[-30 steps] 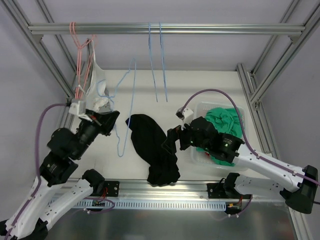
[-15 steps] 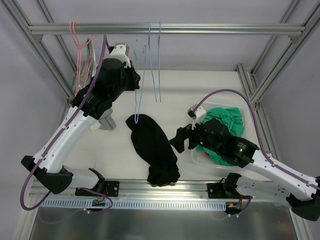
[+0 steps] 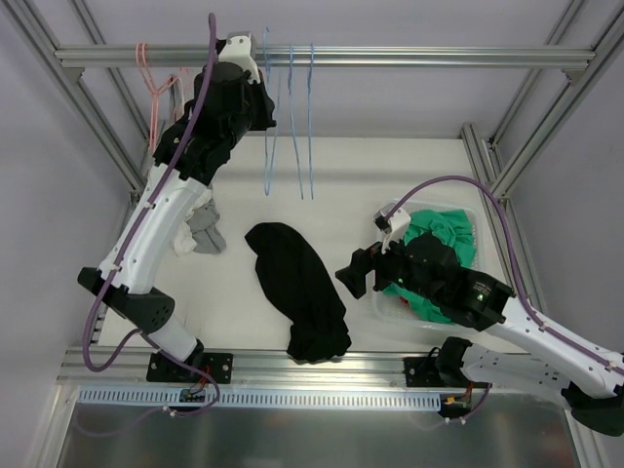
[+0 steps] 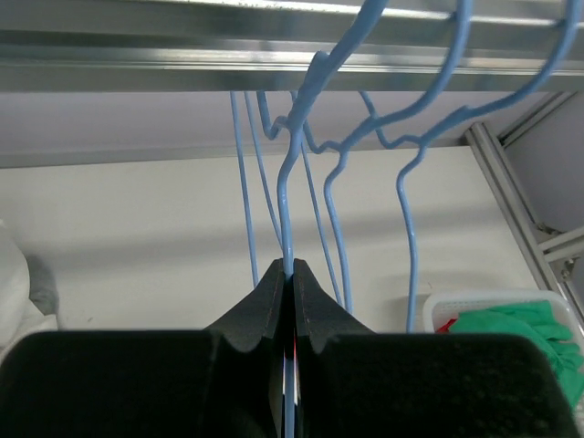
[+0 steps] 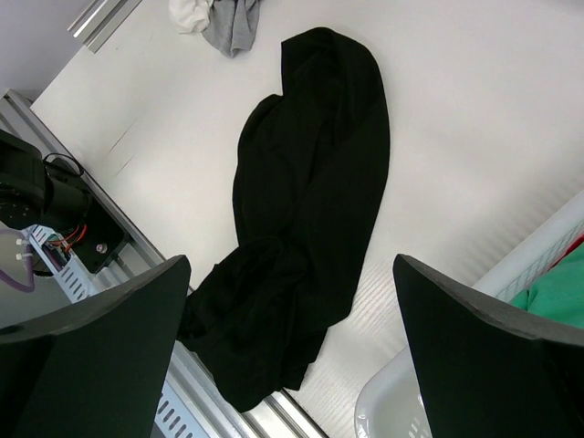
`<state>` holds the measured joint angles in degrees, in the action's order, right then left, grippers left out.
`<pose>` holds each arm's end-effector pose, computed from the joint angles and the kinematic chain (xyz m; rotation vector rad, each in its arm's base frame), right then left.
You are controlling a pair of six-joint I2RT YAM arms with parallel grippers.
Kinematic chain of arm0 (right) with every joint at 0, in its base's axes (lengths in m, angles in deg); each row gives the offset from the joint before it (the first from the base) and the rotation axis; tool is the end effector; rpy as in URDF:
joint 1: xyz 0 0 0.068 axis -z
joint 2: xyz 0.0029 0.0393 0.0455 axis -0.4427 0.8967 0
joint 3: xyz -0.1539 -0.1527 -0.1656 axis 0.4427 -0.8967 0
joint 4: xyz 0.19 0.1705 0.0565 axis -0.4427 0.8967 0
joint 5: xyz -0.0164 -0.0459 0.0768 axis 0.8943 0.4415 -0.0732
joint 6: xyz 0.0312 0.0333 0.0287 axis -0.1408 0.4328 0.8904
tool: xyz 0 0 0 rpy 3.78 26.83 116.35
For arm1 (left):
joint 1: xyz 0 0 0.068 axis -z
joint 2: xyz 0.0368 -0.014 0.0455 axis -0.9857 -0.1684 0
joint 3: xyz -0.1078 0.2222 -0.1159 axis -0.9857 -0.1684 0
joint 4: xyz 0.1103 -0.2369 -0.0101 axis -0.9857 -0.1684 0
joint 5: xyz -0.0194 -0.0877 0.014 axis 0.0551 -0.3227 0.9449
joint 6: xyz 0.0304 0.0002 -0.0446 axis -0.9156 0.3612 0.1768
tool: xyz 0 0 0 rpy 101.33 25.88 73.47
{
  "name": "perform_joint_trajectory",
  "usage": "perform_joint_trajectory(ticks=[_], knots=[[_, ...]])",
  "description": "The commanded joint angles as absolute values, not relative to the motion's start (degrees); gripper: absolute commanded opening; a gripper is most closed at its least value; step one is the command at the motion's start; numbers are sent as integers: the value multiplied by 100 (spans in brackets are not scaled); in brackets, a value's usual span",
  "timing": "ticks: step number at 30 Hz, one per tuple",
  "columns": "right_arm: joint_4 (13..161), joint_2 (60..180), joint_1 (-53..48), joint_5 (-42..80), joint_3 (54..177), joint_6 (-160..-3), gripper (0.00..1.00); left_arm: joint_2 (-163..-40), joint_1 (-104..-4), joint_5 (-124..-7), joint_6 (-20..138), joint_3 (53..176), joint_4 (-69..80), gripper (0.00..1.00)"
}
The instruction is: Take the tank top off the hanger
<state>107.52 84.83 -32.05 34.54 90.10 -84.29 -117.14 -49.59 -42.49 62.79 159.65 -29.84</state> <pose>0.0991 0.1515 0.3513 -0.7834 1.7337 0.6232 0.2845 -0.1584 0.5281 0.0307 1.6940 -0.3870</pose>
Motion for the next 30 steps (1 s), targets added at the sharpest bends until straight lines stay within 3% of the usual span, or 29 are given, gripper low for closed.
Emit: perform_joint_trajectory(ticks=[1, 14, 15, 16, 19, 21, 30], knots=[[10727, 8464, -3182, 3574, 9064, -8545, 99, -11963, -5086, -4598, 6077, 16259, -3009, 0], [10437, 8964, -3182, 3267, 8932, -8658, 100, -11894, -5104, -4871, 6358, 15487, -3062, 0], [10359, 9078, -3173, 3257, 8915, -8694, 99, -11815, -5104, -4740, 6385, 15382, -3062, 5], [10314, 9341, -3156, 3240, 8915, -8746, 99, -11631, -5104, -4634, 6420, 15189, -3062, 27], [10086, 9955, -3138, 2915, 8923, -8773, 99, -11184, -5104, -4230, 6473, 14794, -3062, 44], [9902, 10300, -3138, 2800, 8932, -8764, 100, -10919, -5104, -4028, 6482, 14555, -3062, 98], [9532, 12679, -3340, 2976, 9511, -8501, 99, -8494, -5104, -3315, 6727, 12078, -3062, 99]])
